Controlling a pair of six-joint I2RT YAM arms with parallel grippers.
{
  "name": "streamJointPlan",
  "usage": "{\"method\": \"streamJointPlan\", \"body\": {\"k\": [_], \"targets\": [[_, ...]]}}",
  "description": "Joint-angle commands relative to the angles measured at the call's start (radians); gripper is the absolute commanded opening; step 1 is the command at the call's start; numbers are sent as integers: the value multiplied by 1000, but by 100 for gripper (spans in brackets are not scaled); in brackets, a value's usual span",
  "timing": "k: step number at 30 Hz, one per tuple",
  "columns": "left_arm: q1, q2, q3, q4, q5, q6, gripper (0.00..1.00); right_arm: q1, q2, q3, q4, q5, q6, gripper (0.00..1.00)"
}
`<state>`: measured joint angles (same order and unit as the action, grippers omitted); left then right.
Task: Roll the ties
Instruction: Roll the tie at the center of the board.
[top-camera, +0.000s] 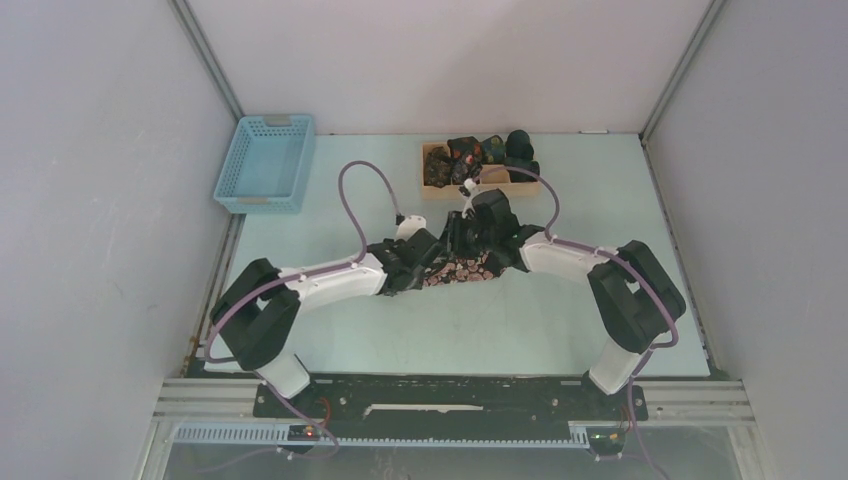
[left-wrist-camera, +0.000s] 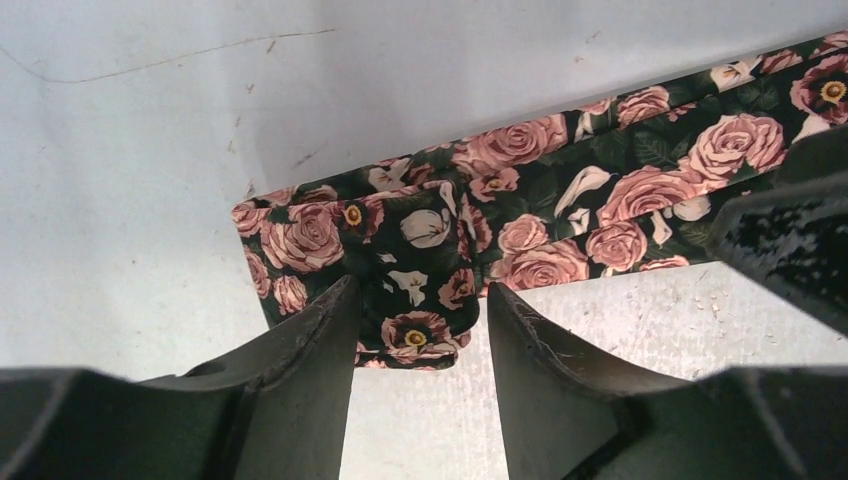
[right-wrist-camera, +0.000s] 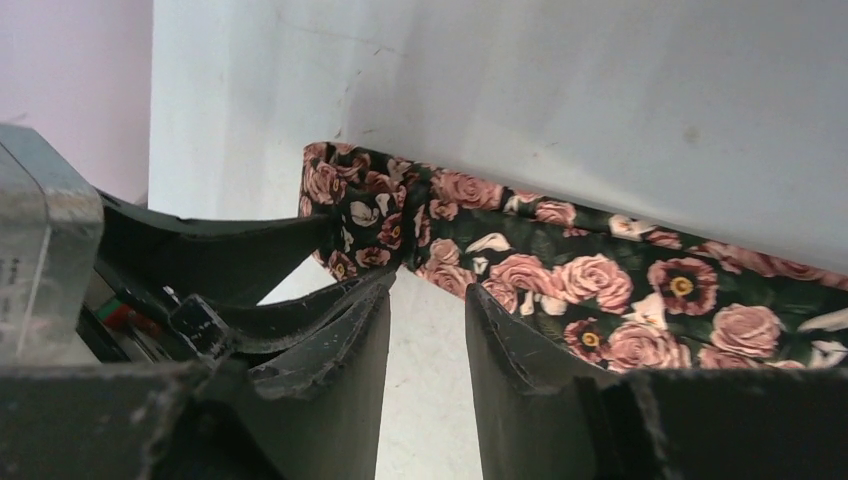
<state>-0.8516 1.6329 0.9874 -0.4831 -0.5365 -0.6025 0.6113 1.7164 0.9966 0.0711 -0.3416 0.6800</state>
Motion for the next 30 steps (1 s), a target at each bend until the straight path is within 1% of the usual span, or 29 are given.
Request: {"method": "streamJointPlan", "body": {"k": [1,12,17,21,24,30], "targets": [[18,-82,-32,31,14,-16,56,30,1,30,51,-36,-27,37],[67,-244,-120,70,96,1,57,116,58,107,35,-97,-50,42],[103,-379,-182,63,137,3,60,150,93,145,27,-126,-52,42],[187,-513,-271,63,179,10,64,177,129,180,12,-143,-56,42],[271,-586,-350,94,245,17,65,191,156,206,9,-154,-50,40],[412,-662,-463,200,396,27,66,194,218,254,-5,-151,-52,34]]}}
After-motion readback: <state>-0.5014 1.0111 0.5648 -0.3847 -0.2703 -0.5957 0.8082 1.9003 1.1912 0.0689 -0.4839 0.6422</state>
